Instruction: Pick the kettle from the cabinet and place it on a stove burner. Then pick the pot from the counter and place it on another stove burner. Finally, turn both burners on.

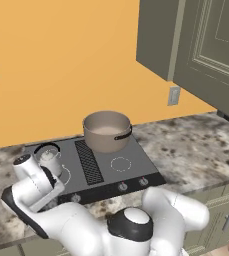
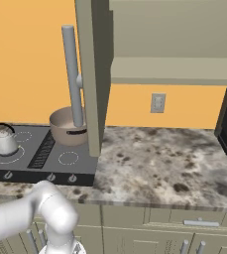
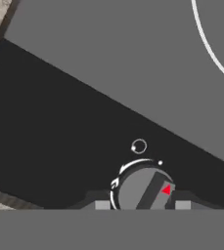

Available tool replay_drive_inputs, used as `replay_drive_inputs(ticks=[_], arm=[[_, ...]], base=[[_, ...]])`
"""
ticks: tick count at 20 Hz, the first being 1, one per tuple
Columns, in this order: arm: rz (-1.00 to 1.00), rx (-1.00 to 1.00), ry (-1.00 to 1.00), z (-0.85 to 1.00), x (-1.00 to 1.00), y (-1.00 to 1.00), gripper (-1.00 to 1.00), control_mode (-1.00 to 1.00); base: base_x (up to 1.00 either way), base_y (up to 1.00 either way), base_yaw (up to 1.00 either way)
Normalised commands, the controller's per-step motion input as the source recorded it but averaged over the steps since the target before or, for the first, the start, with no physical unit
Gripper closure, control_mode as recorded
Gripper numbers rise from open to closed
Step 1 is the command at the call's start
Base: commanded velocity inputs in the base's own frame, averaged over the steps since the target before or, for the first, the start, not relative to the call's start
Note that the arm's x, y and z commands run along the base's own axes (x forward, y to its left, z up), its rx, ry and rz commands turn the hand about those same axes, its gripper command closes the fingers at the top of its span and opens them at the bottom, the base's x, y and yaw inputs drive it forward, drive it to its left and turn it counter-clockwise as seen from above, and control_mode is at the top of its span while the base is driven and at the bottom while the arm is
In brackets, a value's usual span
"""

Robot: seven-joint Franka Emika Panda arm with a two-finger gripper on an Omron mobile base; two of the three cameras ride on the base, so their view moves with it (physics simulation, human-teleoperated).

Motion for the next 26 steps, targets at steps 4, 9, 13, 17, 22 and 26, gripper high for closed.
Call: replay_drive_inputs(ticks=[4, 9, 13, 17, 22, 26], arm=[[0.38, 0.11, 0.00, -0.24, 0.00, 0.00, 1.00, -1.00], [0.37, 0.15, 0.00, -0.26, 0.00, 0.00, 1.00, -1.00], [0.36, 0.16, 0.00, -0.30, 0.00, 0.00, 1.00, -1.00], [0.37, 0.15, 0.00, -0.32, 0.00, 0.00, 1.00, -1.00], [0.38, 0.13, 0.00, -0.29, 0.00, 0.00, 1.00, -1.00], [0.34, 0.10, 0.00, -0.27, 0.00, 0.00, 1.00, -1.00]], base=[[0.00, 0.00, 0.00], [0.00, 0.00, 0.00], [0.00, 0.00, 0.00], [0.00, 0.00, 0.00], [0.00, 0.00, 0.00], [0.00, 0.00, 0.00]])
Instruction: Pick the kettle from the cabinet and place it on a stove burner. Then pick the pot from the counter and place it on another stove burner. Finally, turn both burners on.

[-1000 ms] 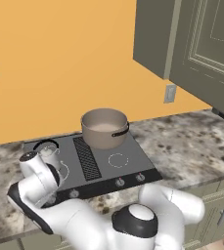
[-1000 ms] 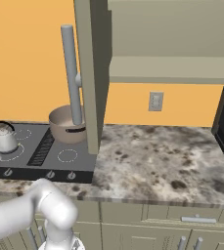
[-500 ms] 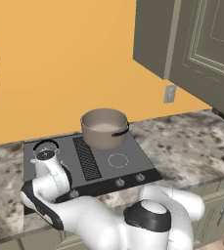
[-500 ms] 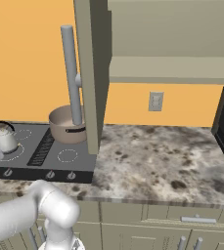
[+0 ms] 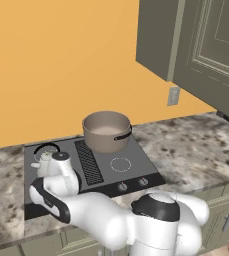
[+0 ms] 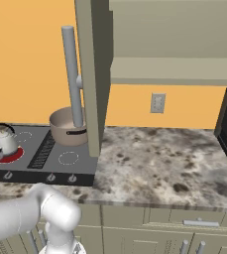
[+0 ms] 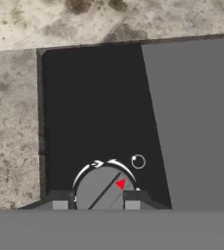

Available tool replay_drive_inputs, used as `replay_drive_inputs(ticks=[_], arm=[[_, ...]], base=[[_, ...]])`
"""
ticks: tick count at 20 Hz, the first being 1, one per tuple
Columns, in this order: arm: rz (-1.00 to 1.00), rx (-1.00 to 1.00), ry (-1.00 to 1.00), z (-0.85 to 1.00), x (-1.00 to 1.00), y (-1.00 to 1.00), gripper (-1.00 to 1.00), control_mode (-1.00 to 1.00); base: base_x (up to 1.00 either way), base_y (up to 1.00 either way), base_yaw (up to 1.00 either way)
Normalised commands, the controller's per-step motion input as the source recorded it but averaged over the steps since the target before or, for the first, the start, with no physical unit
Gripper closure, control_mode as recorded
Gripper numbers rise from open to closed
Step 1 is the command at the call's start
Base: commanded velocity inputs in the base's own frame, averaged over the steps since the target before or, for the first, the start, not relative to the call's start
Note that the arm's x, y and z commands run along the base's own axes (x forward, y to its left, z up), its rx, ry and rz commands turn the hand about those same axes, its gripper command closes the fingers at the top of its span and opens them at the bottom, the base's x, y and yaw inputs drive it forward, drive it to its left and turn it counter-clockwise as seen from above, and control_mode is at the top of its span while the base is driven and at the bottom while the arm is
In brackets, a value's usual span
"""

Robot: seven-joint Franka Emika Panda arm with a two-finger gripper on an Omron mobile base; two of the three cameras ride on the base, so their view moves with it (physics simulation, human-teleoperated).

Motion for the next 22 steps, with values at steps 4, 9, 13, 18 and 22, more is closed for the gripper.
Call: replay_drive_inputs(ticks=[4, 9, 13, 18, 22], arm=[[0.11, 0.00, 0.00, -0.01, -0.08, 0.00, -1.00, -1.00], [0.00, 0.00, 0.00, 0.10, -0.18, -0.14, -1.00, -1.00], [0.00, 0.00, -0.01, 0.49, -0.11, -0.20, -1.00, -1.00], [0.00, 0.00, -0.01, 0.62, -0.15, -0.16, -1.00, -1.00], [-0.13, 0.00, 0.01, 0.36, -0.54, -0.23, -1.00, -1.00]], base=[[0.00, 0.00, 0.00], [0.00, 0.00, 0.00], [0.00, 0.00, 0.00], [0.00, 0.00, 0.00], [0.00, 0.00, 0.00]])
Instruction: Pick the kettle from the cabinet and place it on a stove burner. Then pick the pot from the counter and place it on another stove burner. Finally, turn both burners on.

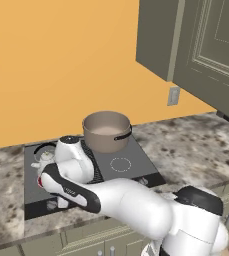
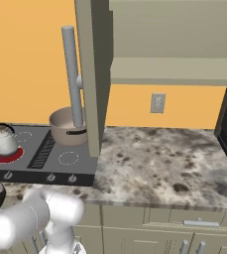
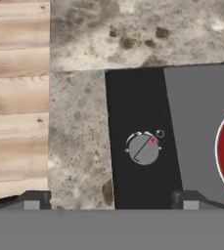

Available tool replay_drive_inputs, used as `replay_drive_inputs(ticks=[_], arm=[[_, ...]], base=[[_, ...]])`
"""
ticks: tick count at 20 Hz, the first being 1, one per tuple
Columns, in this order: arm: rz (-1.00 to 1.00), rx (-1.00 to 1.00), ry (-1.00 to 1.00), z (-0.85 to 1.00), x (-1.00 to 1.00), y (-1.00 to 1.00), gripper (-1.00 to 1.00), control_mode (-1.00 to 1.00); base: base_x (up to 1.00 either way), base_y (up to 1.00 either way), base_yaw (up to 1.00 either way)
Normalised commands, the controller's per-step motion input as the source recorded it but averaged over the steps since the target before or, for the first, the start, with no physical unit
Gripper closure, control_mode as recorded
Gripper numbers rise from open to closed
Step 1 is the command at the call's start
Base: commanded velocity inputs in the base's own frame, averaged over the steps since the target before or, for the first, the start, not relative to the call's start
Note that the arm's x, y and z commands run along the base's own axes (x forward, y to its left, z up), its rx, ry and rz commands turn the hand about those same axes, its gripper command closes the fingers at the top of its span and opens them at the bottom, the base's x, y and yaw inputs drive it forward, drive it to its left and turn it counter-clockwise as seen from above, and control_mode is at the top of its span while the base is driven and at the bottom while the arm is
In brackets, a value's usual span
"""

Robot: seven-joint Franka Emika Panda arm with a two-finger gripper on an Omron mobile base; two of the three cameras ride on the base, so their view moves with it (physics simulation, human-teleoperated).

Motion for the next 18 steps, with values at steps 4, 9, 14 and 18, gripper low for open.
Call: replay_drive_inputs(ticks=[4, 9, 14, 18], arm=[[-0.32, 0.00, 0.10, 0.17, -0.78, -0.39, -1.00, -1.00], [-0.34, 0.00, 0.11, 0.16, -0.46, -0.82, -1.00, -1.00], [-0.36, 0.00, 0.10, 0.07, 0.00, -0.91, -1.00, -1.00], [-0.33, -0.01, 0.03, 0.01, 0.17, -0.64, -1.00, -1.00]], base=[[0.00, 0.00, 0.00], [0.00, 0.00, 0.00], [0.00, 0.00, 0.00], [0.00, 0.00, 0.00]])
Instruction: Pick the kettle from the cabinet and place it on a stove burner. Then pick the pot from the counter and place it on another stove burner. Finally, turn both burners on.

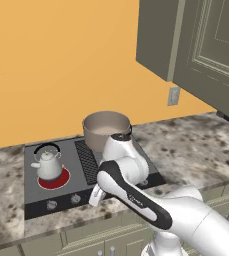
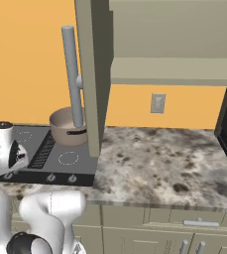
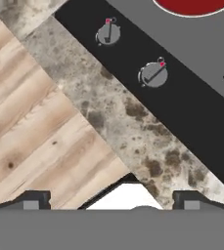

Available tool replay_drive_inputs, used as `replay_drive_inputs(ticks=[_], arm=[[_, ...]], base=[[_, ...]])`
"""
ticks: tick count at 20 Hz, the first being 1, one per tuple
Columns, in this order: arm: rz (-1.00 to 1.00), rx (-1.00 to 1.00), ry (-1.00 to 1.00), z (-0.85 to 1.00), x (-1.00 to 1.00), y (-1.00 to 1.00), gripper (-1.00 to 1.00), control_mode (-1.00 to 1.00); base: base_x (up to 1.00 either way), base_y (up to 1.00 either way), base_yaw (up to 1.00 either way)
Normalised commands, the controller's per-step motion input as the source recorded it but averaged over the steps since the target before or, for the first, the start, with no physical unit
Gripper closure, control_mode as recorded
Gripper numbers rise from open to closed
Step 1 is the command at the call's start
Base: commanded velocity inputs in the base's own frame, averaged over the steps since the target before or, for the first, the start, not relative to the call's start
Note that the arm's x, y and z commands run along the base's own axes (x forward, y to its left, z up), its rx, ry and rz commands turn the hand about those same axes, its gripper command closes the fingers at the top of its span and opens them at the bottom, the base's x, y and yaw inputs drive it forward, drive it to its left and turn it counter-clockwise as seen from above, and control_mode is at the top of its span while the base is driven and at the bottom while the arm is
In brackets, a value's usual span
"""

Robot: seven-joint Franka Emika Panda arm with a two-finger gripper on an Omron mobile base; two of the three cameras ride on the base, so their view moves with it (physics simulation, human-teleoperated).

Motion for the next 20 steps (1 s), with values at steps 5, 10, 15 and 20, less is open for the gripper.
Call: replay_drive_inputs(ticks=[5, 10, 15, 20], arm=[[-0.30, -0.03, 0.01, 0.00, 0.36, -0.54, -1.00, -1.00], [-0.32, -0.02, 0.06, 0.04, 0.46, -0.30, -1.00, -1.00], [-0.31, -0.03, 0.11, 0.00, 0.36, -0.11, -1.00, -1.00], [-0.26, -0.06, 0.16, 0.00, 0.34, -0.12, -1.00, -1.00]], base=[[0.00, 0.00, 0.00], [0.00, 0.00, 0.00], [0.00, 0.00, 0.00], [0.00, 0.00, 0.00]])
